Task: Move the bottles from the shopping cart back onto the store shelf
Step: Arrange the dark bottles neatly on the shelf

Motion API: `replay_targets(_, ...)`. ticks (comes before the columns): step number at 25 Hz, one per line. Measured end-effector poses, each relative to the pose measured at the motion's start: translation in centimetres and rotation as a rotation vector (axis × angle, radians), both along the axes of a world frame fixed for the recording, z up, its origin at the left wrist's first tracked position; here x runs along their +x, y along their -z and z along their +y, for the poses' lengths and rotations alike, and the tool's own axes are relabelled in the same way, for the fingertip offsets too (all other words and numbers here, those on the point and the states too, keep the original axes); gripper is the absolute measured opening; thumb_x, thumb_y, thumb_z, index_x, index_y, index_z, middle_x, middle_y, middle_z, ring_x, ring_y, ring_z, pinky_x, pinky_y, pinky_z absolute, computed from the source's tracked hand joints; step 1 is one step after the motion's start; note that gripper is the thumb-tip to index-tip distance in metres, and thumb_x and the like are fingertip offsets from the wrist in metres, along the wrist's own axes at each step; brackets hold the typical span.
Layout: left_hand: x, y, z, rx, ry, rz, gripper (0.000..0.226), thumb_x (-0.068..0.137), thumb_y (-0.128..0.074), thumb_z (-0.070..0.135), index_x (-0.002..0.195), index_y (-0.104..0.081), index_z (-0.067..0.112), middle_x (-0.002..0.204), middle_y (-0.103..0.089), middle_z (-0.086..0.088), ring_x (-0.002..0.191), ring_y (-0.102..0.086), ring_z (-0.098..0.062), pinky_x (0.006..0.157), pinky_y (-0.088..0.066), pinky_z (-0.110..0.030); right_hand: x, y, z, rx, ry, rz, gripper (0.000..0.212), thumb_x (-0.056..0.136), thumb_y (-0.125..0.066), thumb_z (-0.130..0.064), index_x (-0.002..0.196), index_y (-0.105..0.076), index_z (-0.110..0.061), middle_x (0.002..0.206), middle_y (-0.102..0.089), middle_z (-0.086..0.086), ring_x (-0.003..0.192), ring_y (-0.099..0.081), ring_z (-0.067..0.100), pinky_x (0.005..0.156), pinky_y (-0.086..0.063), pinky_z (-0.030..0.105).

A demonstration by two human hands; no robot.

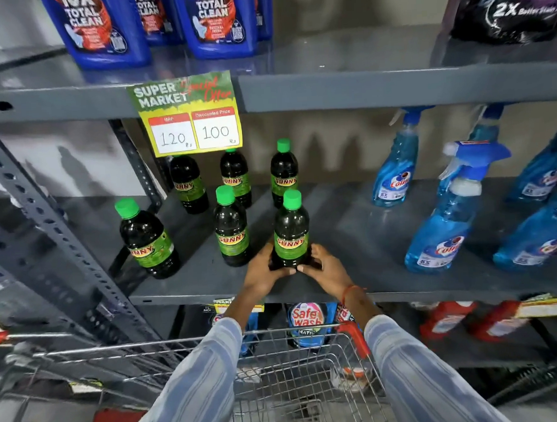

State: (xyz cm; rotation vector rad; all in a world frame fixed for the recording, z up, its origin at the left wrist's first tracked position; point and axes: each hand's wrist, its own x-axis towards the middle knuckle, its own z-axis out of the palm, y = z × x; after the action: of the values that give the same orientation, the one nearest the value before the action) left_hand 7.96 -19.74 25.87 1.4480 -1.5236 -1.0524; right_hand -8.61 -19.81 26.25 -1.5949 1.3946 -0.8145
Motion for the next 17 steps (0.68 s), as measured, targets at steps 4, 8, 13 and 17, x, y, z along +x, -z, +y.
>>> replay_targets(4, -0.1, -0.7, 0.2, 0.0, -0.006, -0.024, 0.075, 0.066, -0.079, 0.006, 0.131, -0.041, 0.008, 0.128, -0.058, -0.015, 0.114, -0.055, -0.021, 0.1, -0.042, -0.031, 0.0, -0.2, -0.1, -0.027, -0.006, 0.018, 0.053, 0.08, -0.069, -0.012, 0.127, -0.045, -0.007, 0.127, -0.059, 0.016, 0.117, -0.056, 0.025, 0.1, -0.04, 0.028)
replay_targets(8, 0.0, -0.9, 0.2, 0.011, -0.011, -0.029, 0.075, 0.066, -0.078, 0.006, 0.132, -0.042, 0.006, 0.129, -0.058, -0.015, 0.117, -0.055, -0.026, 0.101, -0.041, -0.031, 0.0, -0.3, -0.2, -0.056, -0.015, 0.06, 0.054, 0.08, -0.069, -0.016, 0.128, -0.045, -0.008, 0.127, -0.06, 0.015, 0.117, -0.057, 0.027, 0.105, -0.043, 0.039)
replay_targets(13, -0.1, -1.9, 0.4, 0.051, 0.001, -0.025, 0.078, 0.067, -0.078, 0.005, 0.134, -0.037, 0.004, 0.132, -0.055, -0.018, 0.122, -0.053, -0.028, 0.108, -0.04, -0.043, -0.1, -0.5, 0.0, -0.055, -0.025, 0.078, 0.054, 0.08, -0.069, -0.016, 0.128, -0.044, -0.009, 0.128, -0.06, 0.015, 0.118, -0.057, 0.027, 0.104, -0.043, 0.037)
replay_targets(17, -0.6, -2.0, 2.8, 0.009, -0.091, 0.007, 0.096, 0.067, -0.077, 0.002, 0.143, -0.02, 0.012, 0.139, -0.047, -0.012, 0.131, -0.043, -0.022, 0.111, -0.036, -0.039, -0.4, -1.7, 1.0, -0.085, 0.022, 0.041, 0.061, 0.08, -0.069, -0.012, 0.132, -0.04, -0.004, 0.134, -0.053, 0.017, 0.123, -0.051, 0.027, 0.108, -0.041, 0.041)
